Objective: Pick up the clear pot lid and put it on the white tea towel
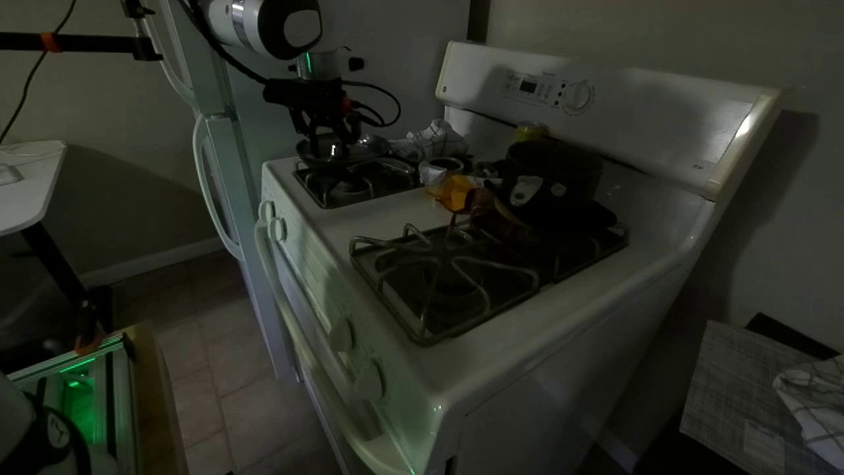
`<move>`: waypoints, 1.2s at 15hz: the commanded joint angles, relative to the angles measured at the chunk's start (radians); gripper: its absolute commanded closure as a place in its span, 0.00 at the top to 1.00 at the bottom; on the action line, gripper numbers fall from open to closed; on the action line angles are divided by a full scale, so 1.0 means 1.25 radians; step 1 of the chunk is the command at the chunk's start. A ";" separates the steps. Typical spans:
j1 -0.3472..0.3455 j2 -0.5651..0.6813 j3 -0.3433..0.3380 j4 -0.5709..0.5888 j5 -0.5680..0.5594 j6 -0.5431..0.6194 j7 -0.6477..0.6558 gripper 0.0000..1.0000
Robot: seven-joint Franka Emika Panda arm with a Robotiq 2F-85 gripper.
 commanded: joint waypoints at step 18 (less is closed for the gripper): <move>-0.028 -0.137 -0.010 -0.025 0.142 0.033 -0.147 0.04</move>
